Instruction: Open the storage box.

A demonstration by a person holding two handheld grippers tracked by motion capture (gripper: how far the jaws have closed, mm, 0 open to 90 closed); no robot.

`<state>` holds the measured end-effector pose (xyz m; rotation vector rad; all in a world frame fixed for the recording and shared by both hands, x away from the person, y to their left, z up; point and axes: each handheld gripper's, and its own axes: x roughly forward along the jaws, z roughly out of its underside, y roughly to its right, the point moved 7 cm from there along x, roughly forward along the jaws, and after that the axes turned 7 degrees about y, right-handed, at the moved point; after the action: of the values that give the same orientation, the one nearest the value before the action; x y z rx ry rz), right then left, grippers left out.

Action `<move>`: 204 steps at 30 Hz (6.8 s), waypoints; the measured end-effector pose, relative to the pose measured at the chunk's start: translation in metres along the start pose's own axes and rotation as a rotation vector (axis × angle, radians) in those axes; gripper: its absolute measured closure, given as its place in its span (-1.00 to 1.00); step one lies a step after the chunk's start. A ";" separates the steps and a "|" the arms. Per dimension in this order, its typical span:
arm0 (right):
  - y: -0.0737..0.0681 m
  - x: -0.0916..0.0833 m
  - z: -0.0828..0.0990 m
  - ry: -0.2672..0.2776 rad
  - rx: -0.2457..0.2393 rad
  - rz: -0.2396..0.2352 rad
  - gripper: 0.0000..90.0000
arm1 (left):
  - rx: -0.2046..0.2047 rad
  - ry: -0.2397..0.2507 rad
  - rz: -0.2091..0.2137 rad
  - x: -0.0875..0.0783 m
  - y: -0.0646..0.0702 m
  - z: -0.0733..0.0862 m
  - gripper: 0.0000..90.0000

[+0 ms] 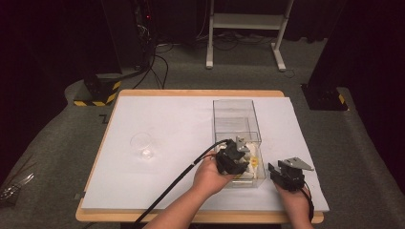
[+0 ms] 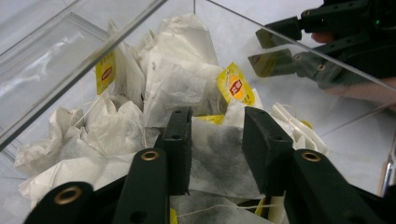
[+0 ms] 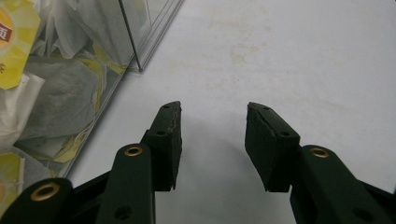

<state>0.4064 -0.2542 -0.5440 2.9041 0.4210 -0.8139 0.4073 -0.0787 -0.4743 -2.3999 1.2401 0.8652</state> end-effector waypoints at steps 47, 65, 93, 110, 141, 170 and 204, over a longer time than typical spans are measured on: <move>0.000 0.000 0.000 0.000 -0.001 0.009 0.25 | -0.054 0.257 -0.006 -0.037 -0.014 0.001 0.97; 0.000 0.000 0.000 0.000 -0.006 0.010 0.25 | -0.084 0.373 -0.022 -0.063 -0.027 -0.005 0.97; 0.000 0.000 0.000 -0.001 -0.006 0.011 0.25 | -0.111 0.564 -0.079 -0.113 -0.040 -0.029 0.97; 0.000 0.000 0.000 0.002 -0.002 0.012 0.25 | -0.104 0.643 -0.081 -0.139 -0.038 -0.051 0.97; -0.001 0.000 0.000 -0.002 -0.007 0.011 0.26 | -0.123 0.725 -0.143 -0.179 -0.063 -0.059 0.97; -0.001 0.001 0.001 -0.014 -0.007 0.014 0.24 | -0.172 0.732 -0.234 -0.208 -0.102 -0.030 0.97; 0.000 0.001 0.001 -0.018 -0.003 0.019 0.24 | -0.250 0.737 -0.422 -0.263 -0.177 0.026 0.97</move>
<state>0.4071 -0.2538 -0.5456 2.8911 0.3927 -0.8354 0.4252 0.2035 -0.3287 -3.1613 0.7731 -0.0141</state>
